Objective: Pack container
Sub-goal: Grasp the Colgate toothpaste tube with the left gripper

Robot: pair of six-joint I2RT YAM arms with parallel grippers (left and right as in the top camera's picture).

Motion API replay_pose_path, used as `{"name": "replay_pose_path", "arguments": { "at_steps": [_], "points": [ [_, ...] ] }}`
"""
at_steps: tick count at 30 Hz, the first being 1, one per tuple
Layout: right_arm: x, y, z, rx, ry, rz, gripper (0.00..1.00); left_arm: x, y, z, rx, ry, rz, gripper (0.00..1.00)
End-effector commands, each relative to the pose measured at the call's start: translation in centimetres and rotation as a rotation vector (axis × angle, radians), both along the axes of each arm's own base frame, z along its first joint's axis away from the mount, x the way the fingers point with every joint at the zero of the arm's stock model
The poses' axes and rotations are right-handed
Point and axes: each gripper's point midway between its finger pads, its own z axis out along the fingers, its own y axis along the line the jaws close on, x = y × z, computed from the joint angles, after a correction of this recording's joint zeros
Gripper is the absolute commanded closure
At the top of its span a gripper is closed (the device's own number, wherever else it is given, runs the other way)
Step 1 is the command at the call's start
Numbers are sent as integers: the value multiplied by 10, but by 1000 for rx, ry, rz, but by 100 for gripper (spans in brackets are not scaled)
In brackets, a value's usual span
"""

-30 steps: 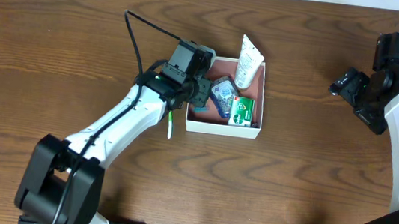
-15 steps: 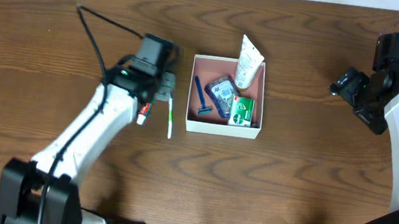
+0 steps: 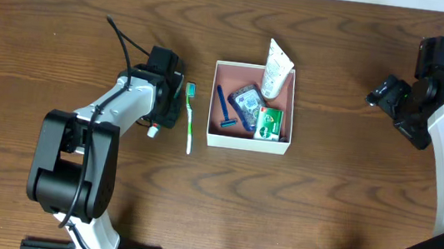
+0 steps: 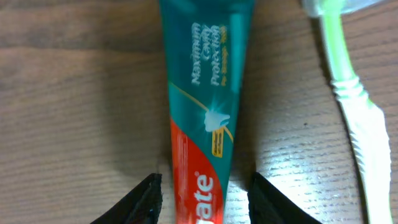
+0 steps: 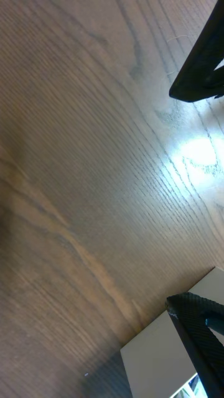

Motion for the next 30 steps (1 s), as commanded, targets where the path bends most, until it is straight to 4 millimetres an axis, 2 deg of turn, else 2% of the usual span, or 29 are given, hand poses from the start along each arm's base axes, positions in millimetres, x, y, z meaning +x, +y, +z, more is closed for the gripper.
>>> {"name": "replay_pose_path", "arguments": {
  "at_steps": [1, 13, 17, 21, 25, 30],
  "points": [
    [2, -2, 4, 0, -12, -17, 1, -9, -1, -12, 4, 46, -60, 54],
    [2, -2, 4, -1, -12, -18, 1, -18, 1, -13, 11, 85, -59, 56],
    [2, -2, 4, -1, -12, -18, 1, -20, 1, -13, 12, 94, -57, 67],
    [2, -2, 4, 0, -12, -17, 1, -24, 2, -10, 14, 104, -55, 67],
    [2, -2, 4, -1, -12, -18, 1, -22, 2, -1, 11, 85, -55, 71],
    [2, -2, 4, -1, -12, -18, 1, -13, 0, 25, -4, 12, -35, 77]
  ]
}}
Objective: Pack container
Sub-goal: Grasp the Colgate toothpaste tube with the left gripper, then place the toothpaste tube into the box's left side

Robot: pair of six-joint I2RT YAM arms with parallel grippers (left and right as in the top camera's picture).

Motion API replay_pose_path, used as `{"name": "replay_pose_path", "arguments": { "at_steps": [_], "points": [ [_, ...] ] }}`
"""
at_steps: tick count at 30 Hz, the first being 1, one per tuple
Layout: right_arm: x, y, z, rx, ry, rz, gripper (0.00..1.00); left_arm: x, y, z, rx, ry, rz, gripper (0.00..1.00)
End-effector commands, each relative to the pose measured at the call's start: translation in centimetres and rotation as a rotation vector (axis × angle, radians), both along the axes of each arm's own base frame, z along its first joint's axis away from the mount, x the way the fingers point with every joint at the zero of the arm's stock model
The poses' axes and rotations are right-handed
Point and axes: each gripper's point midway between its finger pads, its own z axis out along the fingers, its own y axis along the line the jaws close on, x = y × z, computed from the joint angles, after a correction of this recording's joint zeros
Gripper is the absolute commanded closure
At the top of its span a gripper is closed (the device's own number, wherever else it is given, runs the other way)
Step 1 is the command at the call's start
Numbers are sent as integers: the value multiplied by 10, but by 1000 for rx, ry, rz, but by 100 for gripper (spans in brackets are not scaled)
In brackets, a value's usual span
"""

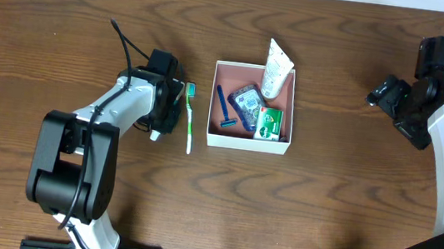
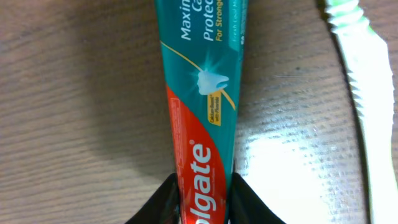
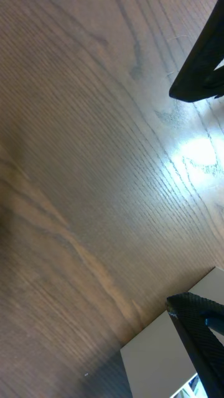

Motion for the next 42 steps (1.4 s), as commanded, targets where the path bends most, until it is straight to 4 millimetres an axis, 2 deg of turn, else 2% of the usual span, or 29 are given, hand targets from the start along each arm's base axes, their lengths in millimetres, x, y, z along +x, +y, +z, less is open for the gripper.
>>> {"name": "replay_pose_path", "arguments": {
  "at_steps": [1, 8, 12, 14, 17, 20, 23, 26, 28, 29, 32, 33, 35, 36, 39, 42],
  "points": [
    [2, -2, 4, -1, -12, -18, 1, 10, -1, 31, -11, -94, 6, 79],
    [2, -2, 4, -1, -12, -18, 1, 18, -3, 80, -41, -235, 16, 81],
    [2, -2, 4, -1, -12, -18, 1, 22, -9, 116, -77, -337, 46, 81],
    [2, -2, 4, 0, -13, -17, 1, 22, -24, 137, -131, -389, 27, 81],
    [2, -2, 4, -1, -12, -18, 1, 15, -64, 165, -272, -447, -47, 81],
    [2, -2, 4, -1, -12, -18, 1, 12, -99, 183, -370, -494, -49, 81],
    [2, -2, 4, -1, -12, -18, 1, 11, -131, 189, -430, -519, -74, 81],
    [2, -2, 4, -1, -12, -18, 1, 13, -154, 181, -444, -518, -114, 81],
    [2, -2, 4, -1, -12, -18, 1, 17, -163, 167, -443, -498, -111, 81],
    [2, -2, 4, -1, -12, -18, 1, 20, -165, 161, -445, -485, -93, 76],
    [2, -2, 4, -1, -12, -18, 1, 29, -170, 141, -452, -453, -42, 74],
    [2, -2, 4, -1, -12, -18, 1, 31, -171, 137, -451, -451, -40, 66],
    [2, -2, 4, -1, -12, -18, 1, 34, -171, 137, -448, -461, -38, 47],
    [2, -2, 4, -1, -12, -18, 1, 35, -169, 141, -438, -475, -32, 42],
    [2, -2, 4, -1, -12, -18, 1, 35, -154, 152, -382, -520, -3, 38],
    [2, -2, 4, -1, -12, -18, 1, 31, -124, 163, -261, -563, 42, 32]
  ]
}}
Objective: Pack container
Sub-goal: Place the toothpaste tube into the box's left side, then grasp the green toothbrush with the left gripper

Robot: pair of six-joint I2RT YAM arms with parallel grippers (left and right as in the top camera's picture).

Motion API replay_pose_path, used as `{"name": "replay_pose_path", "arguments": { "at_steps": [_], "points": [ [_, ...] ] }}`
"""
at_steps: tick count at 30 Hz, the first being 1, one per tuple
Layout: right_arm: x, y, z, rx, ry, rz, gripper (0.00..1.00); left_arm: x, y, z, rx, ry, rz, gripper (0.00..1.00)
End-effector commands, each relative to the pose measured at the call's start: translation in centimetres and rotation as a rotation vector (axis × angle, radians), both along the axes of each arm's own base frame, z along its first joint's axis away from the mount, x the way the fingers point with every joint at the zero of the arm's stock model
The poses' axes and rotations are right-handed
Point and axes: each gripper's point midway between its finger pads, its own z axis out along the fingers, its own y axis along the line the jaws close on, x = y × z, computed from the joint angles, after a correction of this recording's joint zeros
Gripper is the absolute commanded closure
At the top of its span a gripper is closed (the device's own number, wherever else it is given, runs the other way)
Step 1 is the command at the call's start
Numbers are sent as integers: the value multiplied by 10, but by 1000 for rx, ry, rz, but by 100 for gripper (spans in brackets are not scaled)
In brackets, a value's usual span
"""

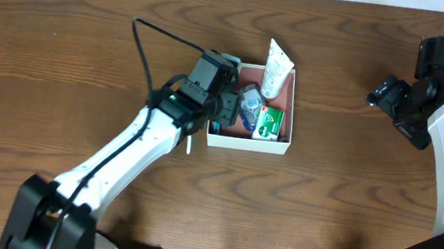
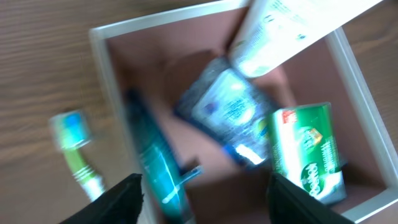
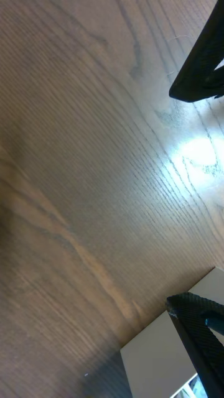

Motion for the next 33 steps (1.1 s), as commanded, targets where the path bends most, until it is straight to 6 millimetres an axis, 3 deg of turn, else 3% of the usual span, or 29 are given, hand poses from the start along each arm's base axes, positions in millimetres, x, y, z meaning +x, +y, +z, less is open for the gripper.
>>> {"name": "replay_pose_path", "arguments": {
  "at_steps": [1, 5, 12, 18, 24, 30, 33],
  "points": [
    [2, -2, 4, -1, -12, -18, 1, 9, 34, 34, 97, -109, 113, 30],
    [2, -2, 4, -1, -12, -18, 1, 1, 64, 27, 164, -56, 171, 27],
    [2, -2, 4, -1, -12, -18, 1, -9, 106, -36, 223, 140, 277, 27],
    [2, -2, 4, -1, -12, -18, 1, -5, 108, -72, 238, 221, 280, 27],
    [2, -2, 4, -1, -12, -18, 1, -12, 96, -110, 214, 330, 239, 29],
    [2, -2, 4, -1, -12, -18, 1, -6, 93, -119, 212, 325, 240, 32],
    [2, -2, 4, -1, -12, -18, 1, -5, 92, -120, 209, 321, 239, 40]
  ]
}}
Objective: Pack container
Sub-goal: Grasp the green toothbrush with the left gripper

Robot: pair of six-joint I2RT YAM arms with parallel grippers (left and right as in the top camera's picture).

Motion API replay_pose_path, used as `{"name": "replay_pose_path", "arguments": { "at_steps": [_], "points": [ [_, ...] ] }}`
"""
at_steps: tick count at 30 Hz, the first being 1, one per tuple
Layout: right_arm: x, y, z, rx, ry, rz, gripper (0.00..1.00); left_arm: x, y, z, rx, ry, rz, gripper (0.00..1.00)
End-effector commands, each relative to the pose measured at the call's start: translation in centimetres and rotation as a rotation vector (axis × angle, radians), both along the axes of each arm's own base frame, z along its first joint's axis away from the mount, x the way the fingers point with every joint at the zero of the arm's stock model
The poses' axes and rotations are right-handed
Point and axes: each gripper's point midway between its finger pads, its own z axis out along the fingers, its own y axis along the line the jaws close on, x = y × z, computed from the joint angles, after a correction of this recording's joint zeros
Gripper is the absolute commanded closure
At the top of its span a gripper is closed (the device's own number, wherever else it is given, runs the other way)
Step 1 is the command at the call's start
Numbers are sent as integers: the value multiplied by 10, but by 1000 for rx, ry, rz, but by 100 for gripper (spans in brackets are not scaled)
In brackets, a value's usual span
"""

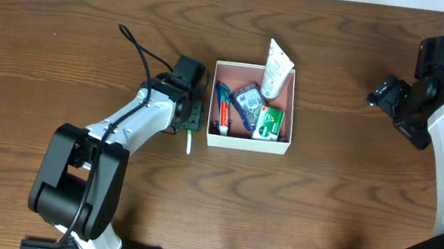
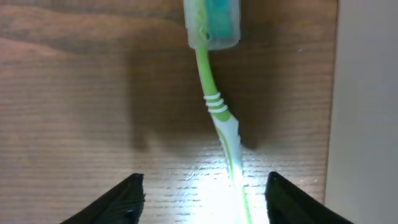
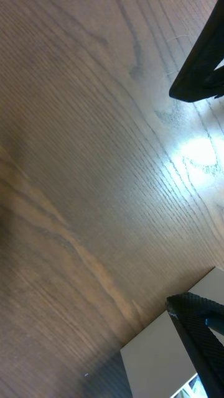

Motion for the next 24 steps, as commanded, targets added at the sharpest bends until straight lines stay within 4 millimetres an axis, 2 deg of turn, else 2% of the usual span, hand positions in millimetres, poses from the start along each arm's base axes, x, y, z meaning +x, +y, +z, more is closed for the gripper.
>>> {"name": "replay_pose_path", "arguments": {
  "at_steps": [1, 8, 12, 17, 21, 24],
  "points": [
    [2, -2, 4, -1, -12, -18, 1, 0, -1, -6, -5, 11, 2, 41],
    [2, -2, 4, -1, -12, -18, 1, -1, -3, -27, -5, 46, 16, 42],
    [2, -2, 4, -1, -12, -18, 1, 0, -4, -27, -10, 42, 16, 43],
    [2, -2, 4, -1, -12, -18, 1, 1, -4, -27, -11, 41, 16, 60],
    [2, -2, 4, -1, -12, -18, 1, 1, -4, -27, -11, 39, 16, 65],
    [2, -2, 4, -1, -12, -18, 1, 3, -5, -27, -13, 32, 15, 73]
  ]
}}
